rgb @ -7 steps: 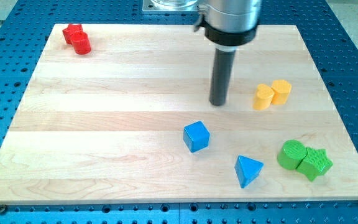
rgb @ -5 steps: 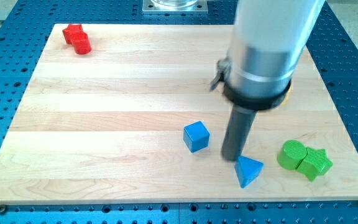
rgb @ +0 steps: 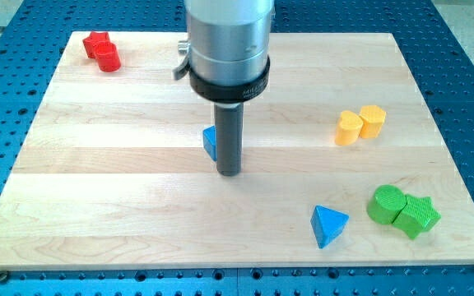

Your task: Place the blue blocks at the center of the board

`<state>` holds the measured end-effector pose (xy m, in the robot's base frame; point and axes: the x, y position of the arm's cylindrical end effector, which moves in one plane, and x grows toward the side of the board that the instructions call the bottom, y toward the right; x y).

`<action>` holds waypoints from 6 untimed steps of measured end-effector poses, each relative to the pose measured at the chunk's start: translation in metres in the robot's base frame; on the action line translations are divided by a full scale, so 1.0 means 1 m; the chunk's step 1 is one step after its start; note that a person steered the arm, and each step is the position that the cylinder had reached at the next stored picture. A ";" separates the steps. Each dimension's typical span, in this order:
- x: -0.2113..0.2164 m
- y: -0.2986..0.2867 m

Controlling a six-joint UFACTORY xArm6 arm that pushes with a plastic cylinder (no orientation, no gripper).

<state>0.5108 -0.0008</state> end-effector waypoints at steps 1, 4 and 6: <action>0.010 -0.022; -0.016 0.065; 0.038 0.099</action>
<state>0.5489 0.0978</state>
